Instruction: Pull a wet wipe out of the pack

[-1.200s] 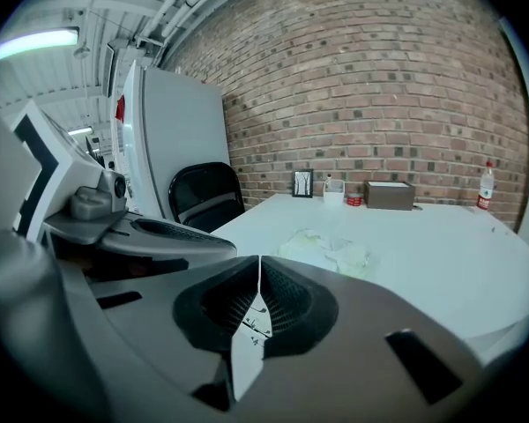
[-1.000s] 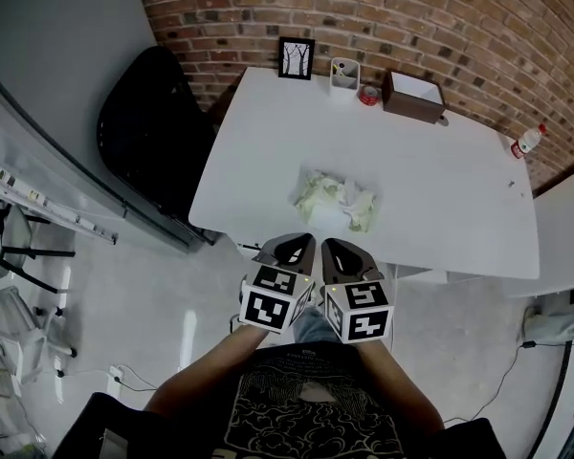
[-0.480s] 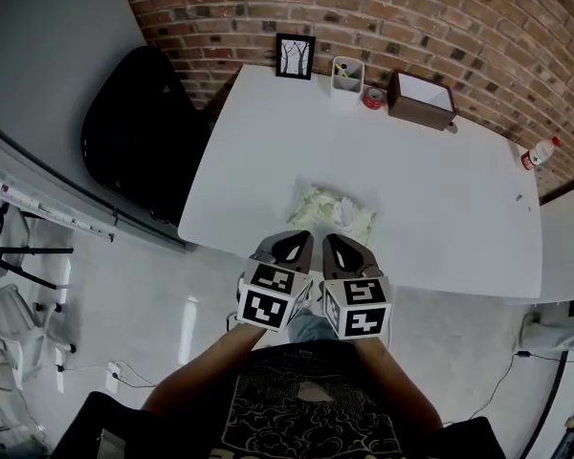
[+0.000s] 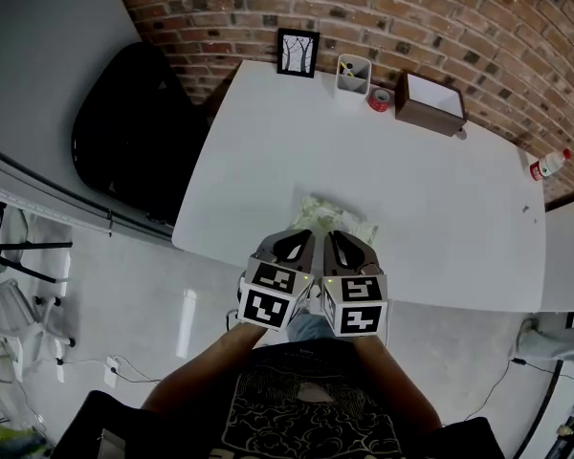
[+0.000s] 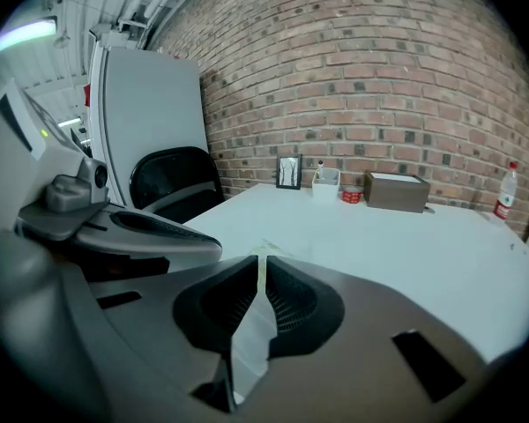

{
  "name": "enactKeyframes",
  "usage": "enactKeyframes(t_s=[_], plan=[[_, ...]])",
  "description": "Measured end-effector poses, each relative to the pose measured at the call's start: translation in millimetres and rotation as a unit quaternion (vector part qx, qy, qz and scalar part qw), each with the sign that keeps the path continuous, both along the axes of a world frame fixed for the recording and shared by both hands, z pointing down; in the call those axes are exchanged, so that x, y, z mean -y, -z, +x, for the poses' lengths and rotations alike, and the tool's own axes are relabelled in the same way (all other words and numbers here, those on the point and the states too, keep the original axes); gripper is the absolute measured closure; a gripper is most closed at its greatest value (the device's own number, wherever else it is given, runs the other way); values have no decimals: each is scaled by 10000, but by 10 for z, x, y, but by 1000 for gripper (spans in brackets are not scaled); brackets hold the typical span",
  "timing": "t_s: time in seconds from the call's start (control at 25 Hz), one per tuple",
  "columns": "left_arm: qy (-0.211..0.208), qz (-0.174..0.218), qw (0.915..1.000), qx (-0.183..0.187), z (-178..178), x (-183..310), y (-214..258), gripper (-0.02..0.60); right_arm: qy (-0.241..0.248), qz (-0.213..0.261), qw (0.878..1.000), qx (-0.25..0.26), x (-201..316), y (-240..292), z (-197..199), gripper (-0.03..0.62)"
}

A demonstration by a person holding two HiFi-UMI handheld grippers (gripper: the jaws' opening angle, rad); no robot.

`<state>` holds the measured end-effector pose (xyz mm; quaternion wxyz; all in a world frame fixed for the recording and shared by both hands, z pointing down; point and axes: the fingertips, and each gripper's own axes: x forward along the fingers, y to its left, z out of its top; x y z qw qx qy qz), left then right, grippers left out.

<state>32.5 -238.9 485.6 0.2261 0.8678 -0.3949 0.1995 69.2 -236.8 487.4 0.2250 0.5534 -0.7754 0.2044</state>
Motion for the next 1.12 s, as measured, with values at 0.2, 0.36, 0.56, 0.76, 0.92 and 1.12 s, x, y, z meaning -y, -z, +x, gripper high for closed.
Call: enactKeyframes(t_s=[0.2, 0.36, 0.56, 0.76, 0.92, 1.12], plan=[[-6, -43, 10000, 42, 32, 106, -38, 569, -63, -140, 9998, -82, 108, -69, 46, 572], [-6, -55, 10000, 51, 49, 175, -50, 569, -129, -193, 9997, -90, 164, -107, 83, 572], [-15, -74, 10000, 63, 76, 235, -69, 569, -142, -310, 9993, -144, 215, -163, 120, 559], [0, -95, 9999, 68, 78, 296, -83, 569, -87, -427, 9989, -144, 265, -229, 118, 508], [28, -109, 9999, 61, 71, 335, -89, 569, -94, -463, 9986, -226, 308, -259, 139, 502], [13, -140, 9999, 63, 91, 377, -110, 571, -93, -587, 9979, -260, 375, -317, 159, 493]])
